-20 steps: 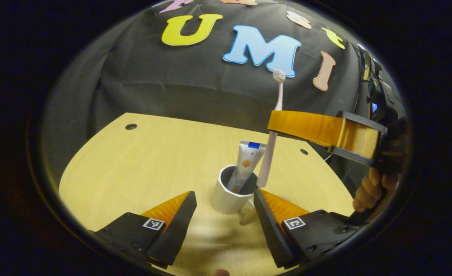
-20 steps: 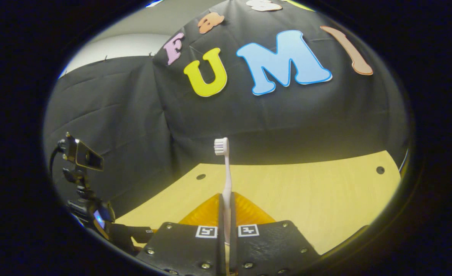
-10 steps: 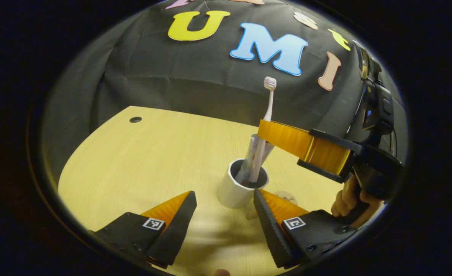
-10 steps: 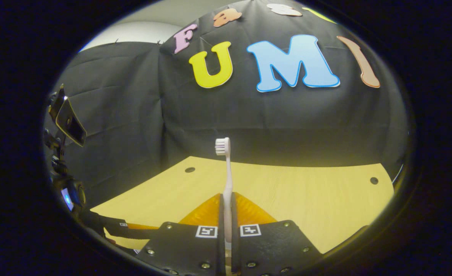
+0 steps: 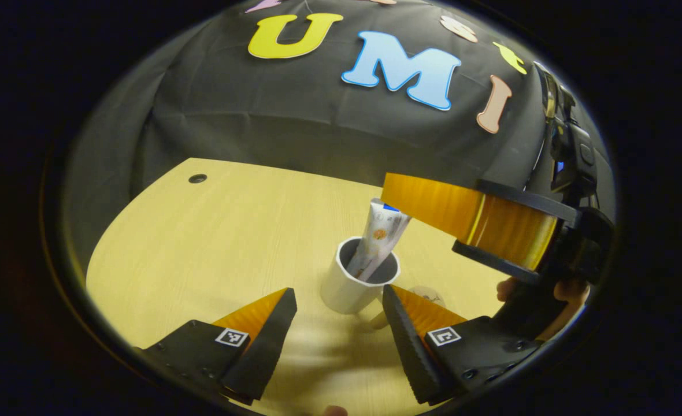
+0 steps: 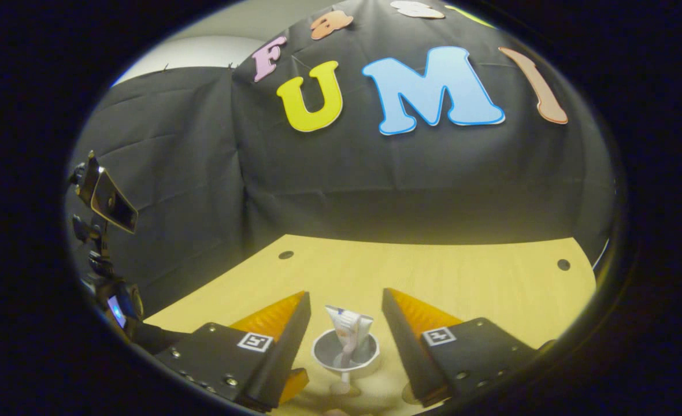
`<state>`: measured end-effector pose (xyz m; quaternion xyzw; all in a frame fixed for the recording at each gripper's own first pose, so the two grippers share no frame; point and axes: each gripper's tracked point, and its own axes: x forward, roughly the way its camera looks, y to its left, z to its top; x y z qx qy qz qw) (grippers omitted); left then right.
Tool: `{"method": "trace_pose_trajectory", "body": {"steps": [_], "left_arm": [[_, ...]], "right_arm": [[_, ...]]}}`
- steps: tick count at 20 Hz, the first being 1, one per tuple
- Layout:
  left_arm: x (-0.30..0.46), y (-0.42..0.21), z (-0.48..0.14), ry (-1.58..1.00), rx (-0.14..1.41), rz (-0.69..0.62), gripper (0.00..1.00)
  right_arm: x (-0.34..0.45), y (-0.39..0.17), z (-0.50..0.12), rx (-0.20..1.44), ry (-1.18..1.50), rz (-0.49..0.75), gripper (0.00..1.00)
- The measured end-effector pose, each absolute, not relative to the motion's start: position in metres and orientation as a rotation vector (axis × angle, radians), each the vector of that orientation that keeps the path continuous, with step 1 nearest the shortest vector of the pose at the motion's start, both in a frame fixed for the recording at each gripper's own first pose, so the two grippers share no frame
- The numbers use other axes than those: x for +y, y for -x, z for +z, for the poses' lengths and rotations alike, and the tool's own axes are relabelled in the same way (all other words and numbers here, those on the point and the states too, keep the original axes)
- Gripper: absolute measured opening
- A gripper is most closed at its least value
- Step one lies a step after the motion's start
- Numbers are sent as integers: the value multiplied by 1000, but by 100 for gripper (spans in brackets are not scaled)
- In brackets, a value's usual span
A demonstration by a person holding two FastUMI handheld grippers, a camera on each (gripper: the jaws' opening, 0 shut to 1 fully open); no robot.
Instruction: Put the toothbrush and toothpaste on the desktop into the cup, then pick up the cup and place it on the coaster on the desktop.
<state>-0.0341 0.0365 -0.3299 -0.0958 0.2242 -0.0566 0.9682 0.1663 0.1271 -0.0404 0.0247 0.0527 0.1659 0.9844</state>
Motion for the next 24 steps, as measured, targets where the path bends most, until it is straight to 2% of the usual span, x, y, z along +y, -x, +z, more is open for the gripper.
{"method": "trace_pose_trajectory", "body": {"steps": [1, 2, 6, 7, 8, 10, 11, 12, 15, 20, 21, 23, 24], "left_arm": [[34, 34, -330, 194, 455, -118, 93], [33, 35, -330, 196, 457, -119, 93], [21, 40, -331, 221, 485, -124, 93], [17, 42, -331, 232, 496, -121, 97], [14, 43, -332, 243, 505, -119, 93], [5, 42, -330, 254, 521, -118, 93], [1, 42, -330, 253, 530, -117, 97], [-3, 42, -331, 250, 541, -116, 93], [-15, 39, -333, 256, 583, -111, 93], [-31, 30, -342, 292, 680, -81, 93], [-32, 29, -346, 296, 705, -70, 97], [-30, 25, -354, 285, 764, -39, 97], [-31, 23, -358, 288, 793, -28, 93]], "right_arm": [[125, -165, -38, 105, -52, 333, 76], [124, -165, -37, 103, -54, 330, 86], [107, -154, -21, 81, -79, 310, 86], [101, -151, -18, 81, -87, 301, 86], [95, -147, -14, 80, -93, 293, 86], [78, -140, -10, 80, -89, 265, 86], [69, -136, -7, 79, -83, 250, 86], [61, -132, -6, 77, -76, 235, 86], [38, -119, -4, 68, -55, 198, 86], [6, -98, -4, 64, -45, 148, 86], [0, -96, -4, 66, -45, 137, 86], [-11, -91, -9, 73, -53, 118, 86], [-15, -91, -12, 83, -67, 115, 86]]}}
